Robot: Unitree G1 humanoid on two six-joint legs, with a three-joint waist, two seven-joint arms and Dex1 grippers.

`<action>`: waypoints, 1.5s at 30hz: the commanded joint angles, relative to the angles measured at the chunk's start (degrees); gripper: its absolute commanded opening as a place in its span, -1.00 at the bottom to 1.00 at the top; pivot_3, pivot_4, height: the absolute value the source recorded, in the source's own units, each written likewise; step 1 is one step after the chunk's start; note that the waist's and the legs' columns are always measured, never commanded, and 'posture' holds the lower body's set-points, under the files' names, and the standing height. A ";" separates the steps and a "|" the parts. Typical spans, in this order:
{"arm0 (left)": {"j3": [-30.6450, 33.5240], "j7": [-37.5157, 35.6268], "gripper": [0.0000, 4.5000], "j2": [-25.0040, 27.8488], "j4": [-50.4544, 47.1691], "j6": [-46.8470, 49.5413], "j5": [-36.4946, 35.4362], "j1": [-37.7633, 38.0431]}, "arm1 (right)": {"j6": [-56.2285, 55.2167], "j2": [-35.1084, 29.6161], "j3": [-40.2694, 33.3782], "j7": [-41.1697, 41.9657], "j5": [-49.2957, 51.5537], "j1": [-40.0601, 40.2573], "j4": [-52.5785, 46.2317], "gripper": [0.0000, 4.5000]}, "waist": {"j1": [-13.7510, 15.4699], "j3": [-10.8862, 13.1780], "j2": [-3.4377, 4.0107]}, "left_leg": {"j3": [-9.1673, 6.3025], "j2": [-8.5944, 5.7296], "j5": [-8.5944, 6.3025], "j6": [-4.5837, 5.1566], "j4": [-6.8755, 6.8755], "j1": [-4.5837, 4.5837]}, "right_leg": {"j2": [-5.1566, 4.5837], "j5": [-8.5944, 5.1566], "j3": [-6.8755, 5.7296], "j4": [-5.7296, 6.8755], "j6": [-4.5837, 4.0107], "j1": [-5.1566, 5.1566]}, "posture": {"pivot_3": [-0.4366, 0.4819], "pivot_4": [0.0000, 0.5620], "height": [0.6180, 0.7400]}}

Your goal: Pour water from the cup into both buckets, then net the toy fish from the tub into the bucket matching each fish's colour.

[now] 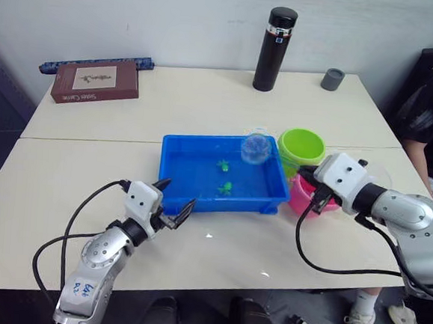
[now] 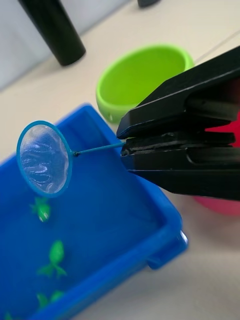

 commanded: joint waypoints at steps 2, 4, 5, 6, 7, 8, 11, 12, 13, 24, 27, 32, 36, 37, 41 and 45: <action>0.88 1.44 0.98 -0.55 -3.26 -2.01 0.63 1.53 | 5.45 -0.29 1.22 1.44 1.97 -4.92 1.20 -1.00 | -0.16 0.00 0.00 | 0.02 0.02 0.00 0.00 0.02 0.00 | 0.00 -0.01 0.01 0.00 -0.03 -0.01 | -0.05 -0.47 1.00; 1.02 1.78 0.98 -0.84 -3.31 -2.57 0.75 2.25 | 5.82 -0.37 2.52 1.67 1.42 -6.61 2.29 -1.00 | -0.08 0.00 0.00 | 0.01 0.02 0.00 0.00 0.02 0.01 | -0.02 -0.03 0.00 0.01 -0.06 -0.01 | -0.05 -0.47 1.00; 1.01 1.88 0.98 -0.95 -3.30 -2.75 0.79 2.46 | 5.76 -0.44 2.91 1.69 1.22 -7.10 2.70 -1.00 | -0.03 0.00 0.00 | 0.00 0.02 0.00 -0.01 0.01 0.01 | -0.02 -0.04 -0.01 0.00 -0.07 -0.01 | -0.05 -0.47 1.00; 0.99 1.98 0.98 -1.14 -3.26 -3.15 0.85 2.93 | 5.29 -0.58 3.43 1.68 0.75 -7.56 3.47 -1.00 | -0.01 0.00 0.00 | 0.00 0.02 -0.01 -0.02 0.00 0.01 | -0.03 -0.04 -0.01 0.00 -0.07 -0.01 | -0.05 -0.47 1.00; 0.96 2.03 0.98 -1.28 -3.22 -3.42 0.91 3.24 | 5.01 -0.67 3.73 1.65 0.46 -7.80 3.95 -1.00 | 0.01 0.00 0.00 | 0.00 0.02 -0.01 -0.03 -0.01 0.00 | -0.03 -0.04 -0.02 -0.01 -0.07 -0.02 | -0.05 -0.47 1.00; 0.93 2.12 0.98 -1.42 -3.22 -3.60 0.98 3.44 | 4.59 -0.91 4.00 1.93 0.32 -7.71 4.38 -1.00 | 0.09 0.00 0.00 | 0.00 0.02 -0.03 -0.05 -0.01 -0.01 | -0.04 -0.04 -0.03 -0.03 -0.07 -0.02 | -0.05 -0.47 1.00; 0.88 2.26 0.98 -1.62 -3.17 -3.97 1.17 3.64 | 3.38 -1.73 4.46 2.74 0.20 -6.72 4.90 -1.00 | 0.17 0.00 0.00 | -0.03 -0.01 -0.03 -0.05 -0.01 -0.07 | -0.09 -0.04 -0.09 -0.05 -0.07 -0.03 | -0.05 -0.47 1.00; 0.87 2.28 0.98 -1.66 -3.08 -4.15 1.21 3.70 | 2.81 -2.15 4.32 3.16 0.29 -5.98 4.84 -1.00 | 0.14 0.00 0.00 | -0.03 -0.02 -0.03 -0.05 -0.01 -0.08 | -0.11 -0.04 -0.09 -0.05 -0.07 -0.04 | -0.05 -0.47 1.00; 0.86 2.28 0.98 -1.69 -3.02 -4.27 1.23 3.73 | 2.38 -2.45 4.20 3.45 0.39 -5.46 4.79 -1.00 | 0.14 0.00 0.00 | -0.02 -0.02 -0.03 -0.04 -0.01 -0.08 | -0.11 -0.04 -0.09 -0.06 -0.07 -0.04 | -0.05 -0.47 1.00; 0.37 2.12 0.98 -2.05 -2.58 -4.76 1.02 3.85 | 0.41 -3.85 3.62 4.08 0.97 -3.63 4.61 -1.00 | 0.02 0.00 0.00 | 0.01 0.02 -0.03 -0.05 0.00 -0.05 | -0.05 -0.04 -0.10 -0.03 -0.08 -0.05 | -0.05 -0.47 1.00; 0.28 2.18 0.98 -2.09 -2.65 -4.63 1.09 3.75 | 0.46 -3.54 3.99 4.24 1.20 -3.34 4.57 -1.00 | 0.06 0.00 0.00 | 0.01 0.01 -0.03 -0.05 0.00 -0.06 | -0.06 -0.04 -0.10 -0.05 -0.07 -0.05 | -0.05 -0.47 1.00; 0.13 2.35 0.98 -2.14 -2.90 -4.30 1.19 3.61 | 0.79 -3.28 4.61 4.94 1.68 -2.83 4.13 -1.00 | 0.04 0.00 0.00 | 0.01 0.01 -0.03 -0.05 0.00 -0.06 | -0.06 -0.04 -0.10 -0.05 -0.07 -0.05 | -0.05 -0.47 1.00; 0.03 2.52 0.98 -2.22 -3.28 -3.90 1.13 3.57 | 0.70 -2.96 5.34 5.34 1.85 -2.66 4.01 -1.00 | 0.04 0.00 0.00 | 0.00 0.01 -0.03 -0.05 0.00 -0.06 | -0.06 -0.04 -0.10 -0.05 -0.08 -0.05 | -0.05 -0.47 1.00; -0.03 2.58 0.98 -2.24 -3.44 -3.75 1.14 3.55 | 0.85 -2.74 5.68 5.42 1.93 -2.71 3.83 -1.00 | 0.02 0.00 0.00 | 0.00 0.01 -0.03 -0.05 0.00 -0.06 | -0.06 -0.04 -0.10 -0.05 -0.07 -0.05 | -0.05 -0.47 1.00; -0.21 2.84 0.98 -2.30 -3.81 -3.06 1.12 3.16 | 1.52 -1.47 7.48 6.13 2.24 -3.35 3.02 -1.00 | 0.04 0.00 0.00 | 0.00 0.01 -0.03 -0.05 0.00 -0.05 | -0.05 -0.04 -0.10 -0.04 -0.07 -0.05 | -0.05 -0.47 1.00; -0.44 3.04 0.98 -2.28 -4.24 -2.63 1.09 3.08 | 2.11 -0.08 9.29 6.23 2.34 -4.84 3.04 -1.00 | -0.02 0.00 0.00 | 0.00 0.01 -0.03 -0.05 0.01 -0.06 | -0.06 -0.04 -0.10 -0.04 -0.07 -0.05 | -0.05 -0.47 1.00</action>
